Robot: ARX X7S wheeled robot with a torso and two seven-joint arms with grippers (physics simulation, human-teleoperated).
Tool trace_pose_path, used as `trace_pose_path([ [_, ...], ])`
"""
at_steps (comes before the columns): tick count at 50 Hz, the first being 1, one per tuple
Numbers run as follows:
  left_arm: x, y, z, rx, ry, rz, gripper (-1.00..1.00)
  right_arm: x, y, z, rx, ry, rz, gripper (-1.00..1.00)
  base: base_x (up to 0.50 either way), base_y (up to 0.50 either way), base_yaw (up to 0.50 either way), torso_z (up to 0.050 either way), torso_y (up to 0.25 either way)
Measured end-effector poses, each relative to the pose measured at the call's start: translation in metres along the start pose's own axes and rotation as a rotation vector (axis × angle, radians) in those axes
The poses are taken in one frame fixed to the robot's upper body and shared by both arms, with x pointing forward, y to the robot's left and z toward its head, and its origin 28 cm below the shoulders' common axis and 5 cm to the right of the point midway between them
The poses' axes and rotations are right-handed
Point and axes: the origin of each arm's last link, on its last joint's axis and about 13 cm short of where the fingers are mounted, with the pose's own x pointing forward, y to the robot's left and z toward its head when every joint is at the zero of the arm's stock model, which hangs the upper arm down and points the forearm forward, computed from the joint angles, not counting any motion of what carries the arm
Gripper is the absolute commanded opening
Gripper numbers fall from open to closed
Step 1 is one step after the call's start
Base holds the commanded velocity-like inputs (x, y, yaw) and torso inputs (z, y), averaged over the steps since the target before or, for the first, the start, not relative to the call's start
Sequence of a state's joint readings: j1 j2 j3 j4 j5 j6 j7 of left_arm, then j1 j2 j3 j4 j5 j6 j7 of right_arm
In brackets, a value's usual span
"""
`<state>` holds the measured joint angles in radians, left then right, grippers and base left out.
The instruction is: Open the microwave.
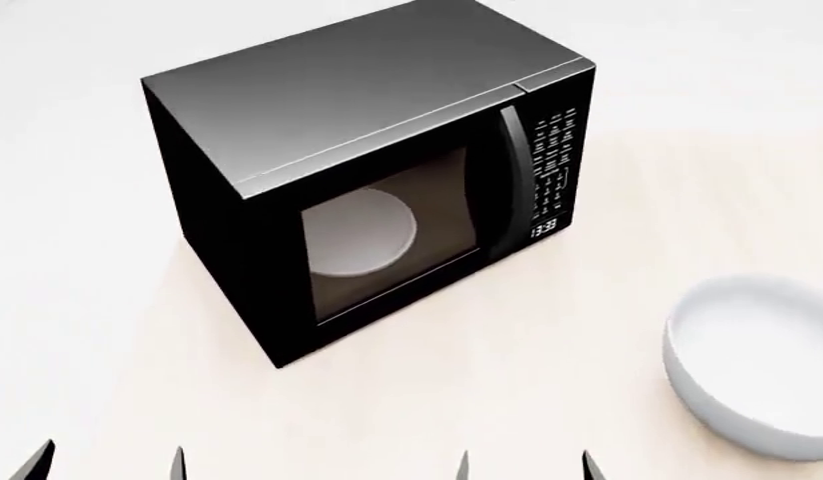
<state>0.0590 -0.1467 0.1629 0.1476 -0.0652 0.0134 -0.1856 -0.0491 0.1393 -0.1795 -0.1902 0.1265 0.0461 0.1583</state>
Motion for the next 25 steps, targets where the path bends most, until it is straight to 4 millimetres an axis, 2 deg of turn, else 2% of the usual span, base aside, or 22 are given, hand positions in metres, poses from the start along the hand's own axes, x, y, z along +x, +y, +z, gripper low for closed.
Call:
trace_pose_path([
  [22, 0.0008, -0.0003, 0.0007, -0.005, 0.000, 0.000, 1.00, 0.0016, -0.0006, -0.0012, 0.010, 0.000, 0.005, 1.00, 0.50, 0.00, 0.00, 0.000, 0.001],
  [25, 0.0010, -0.0003, 0.0007, -0.007, 0.002, 0.002, 1.00, 0.0015, -0.0008, -0.0015, 0.010, 0.001, 0.006, 1.00, 0.08, 0.00, 0.00, 0.000, 0.000],
])
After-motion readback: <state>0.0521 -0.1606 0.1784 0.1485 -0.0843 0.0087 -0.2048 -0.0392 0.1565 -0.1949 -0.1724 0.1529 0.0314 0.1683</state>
